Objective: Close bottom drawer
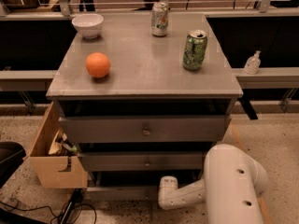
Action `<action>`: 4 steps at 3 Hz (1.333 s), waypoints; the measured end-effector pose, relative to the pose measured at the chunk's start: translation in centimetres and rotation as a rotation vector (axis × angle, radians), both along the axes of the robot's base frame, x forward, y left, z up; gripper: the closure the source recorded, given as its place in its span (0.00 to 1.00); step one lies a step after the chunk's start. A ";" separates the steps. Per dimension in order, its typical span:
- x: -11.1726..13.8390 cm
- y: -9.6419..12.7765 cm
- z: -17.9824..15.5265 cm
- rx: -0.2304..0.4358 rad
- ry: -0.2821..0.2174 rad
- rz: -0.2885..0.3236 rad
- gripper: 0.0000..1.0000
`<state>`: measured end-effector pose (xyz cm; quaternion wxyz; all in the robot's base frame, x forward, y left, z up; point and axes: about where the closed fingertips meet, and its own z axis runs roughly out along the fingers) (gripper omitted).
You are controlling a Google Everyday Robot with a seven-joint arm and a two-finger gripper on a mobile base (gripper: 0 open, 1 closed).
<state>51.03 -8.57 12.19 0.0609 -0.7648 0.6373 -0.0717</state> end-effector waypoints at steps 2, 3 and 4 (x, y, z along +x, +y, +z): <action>1.5 -0.3 0.0 -0.008 -0.017 -0.001 1.00; 4.9 -1.2 -0.1 -0.021 -0.050 -0.013 1.00; 4.6 -1.2 0.0 -0.021 -0.050 -0.013 1.00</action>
Offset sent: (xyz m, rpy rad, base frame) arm 0.1445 -0.0292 -0.0061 -0.0441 -0.1261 -0.0240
